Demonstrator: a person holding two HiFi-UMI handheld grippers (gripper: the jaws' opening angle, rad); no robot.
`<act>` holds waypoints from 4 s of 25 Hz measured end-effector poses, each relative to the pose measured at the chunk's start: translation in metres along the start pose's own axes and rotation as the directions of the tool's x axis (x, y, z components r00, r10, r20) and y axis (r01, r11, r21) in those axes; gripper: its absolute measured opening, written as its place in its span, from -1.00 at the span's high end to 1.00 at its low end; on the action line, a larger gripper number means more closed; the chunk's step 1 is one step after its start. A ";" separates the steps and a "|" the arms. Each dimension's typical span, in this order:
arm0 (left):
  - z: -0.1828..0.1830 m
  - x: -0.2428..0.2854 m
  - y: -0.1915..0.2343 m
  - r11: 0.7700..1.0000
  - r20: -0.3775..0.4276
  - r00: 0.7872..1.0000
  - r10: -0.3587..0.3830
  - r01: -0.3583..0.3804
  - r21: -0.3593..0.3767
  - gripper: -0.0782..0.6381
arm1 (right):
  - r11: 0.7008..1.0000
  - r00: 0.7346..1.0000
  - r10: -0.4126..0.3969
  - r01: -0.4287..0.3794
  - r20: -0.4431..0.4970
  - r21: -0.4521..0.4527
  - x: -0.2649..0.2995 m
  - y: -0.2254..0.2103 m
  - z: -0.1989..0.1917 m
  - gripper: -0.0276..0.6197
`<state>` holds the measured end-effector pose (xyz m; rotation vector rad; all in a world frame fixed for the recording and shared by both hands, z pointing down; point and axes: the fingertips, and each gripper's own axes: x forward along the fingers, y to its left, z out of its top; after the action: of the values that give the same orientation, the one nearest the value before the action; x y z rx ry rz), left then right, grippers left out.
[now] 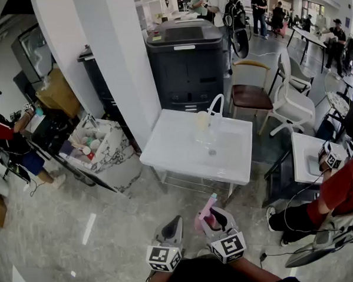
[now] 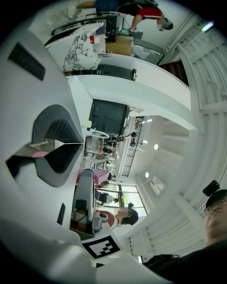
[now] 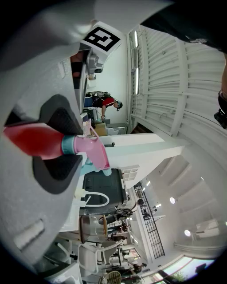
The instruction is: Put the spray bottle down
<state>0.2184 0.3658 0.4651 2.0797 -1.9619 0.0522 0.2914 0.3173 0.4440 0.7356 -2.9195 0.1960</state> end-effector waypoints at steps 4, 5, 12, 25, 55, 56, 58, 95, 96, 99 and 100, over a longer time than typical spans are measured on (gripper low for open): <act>-0.004 0.012 0.006 1.000 -0.008 1.000 0.011 -0.011 -0.016 0.72 | 1.000 1.000 0.018 -0.018 0.001 0.016 0.010 -0.009 -0.002 0.48; -0.005 0.015 0.008 1.000 -0.010 1.000 0.015 -0.015 -0.019 0.72 | 0.999 1.000 0.027 -0.027 0.002 0.024 0.012 -0.010 -0.001 0.48; -0.016 0.032 0.037 1.000 -0.043 0.999 0.008 -0.009 -0.018 0.72 | 0.998 0.999 0.041 -0.039 -0.034 0.049 0.048 -0.009 -0.016 0.47; 0.031 0.127 0.169 0.989 -0.057 0.988 -0.143 0.141 -0.033 0.72 | 0.992 0.992 -0.105 0.110 -0.068 0.064 0.214 -0.039 0.012 0.47; 0.070 0.300 0.395 0.952 -0.155 0.939 -0.307 0.301 -0.062 0.72 | 0.941 0.942 -0.319 0.328 -0.105 0.083 0.489 -0.124 0.026 0.47; 0.068 0.310 0.398 0.952 -0.169 0.937 -0.306 0.299 -0.065 0.72 | 0.941 0.942 -0.318 0.328 -0.108 0.086 0.497 -0.134 0.023 0.47; 0.067 0.332 0.403 0.951 -0.195 0.931 -0.309 0.302 -0.065 0.72 | 0.940 0.940 -0.319 0.331 -0.125 0.090 0.513 -0.153 0.017 0.47; 0.030 0.573 0.435 0.961 -0.336 0.900 -0.276 0.261 -0.092 0.73 | 0.966 0.961 -0.258 0.259 -0.103 -0.002 0.750 -0.374 -0.025 0.47; 0.029 0.574 0.435 0.962 -0.339 0.900 -0.274 0.257 -0.094 0.73 | 0.966 0.961 -0.258 0.258 -0.097 -0.012 0.753 -0.377 -0.025 0.47; 0.024 0.579 0.436 0.962 -0.349 0.897 -0.273 0.255 -0.096 0.73 | 0.966 0.963 -0.256 0.253 -0.081 -0.047 0.763 -0.385 -0.026 0.47; 0.023 0.581 0.435 0.962 -0.351 0.896 -0.274 0.257 -0.096 0.73 | 0.967 0.964 -0.254 0.250 -0.075 -0.057 0.765 -0.387 -0.028 0.48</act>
<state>-0.1692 -0.2214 0.6462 2.1085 -1.4406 0.3065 -0.1899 -0.3700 0.6245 1.0544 -2.7100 0.1279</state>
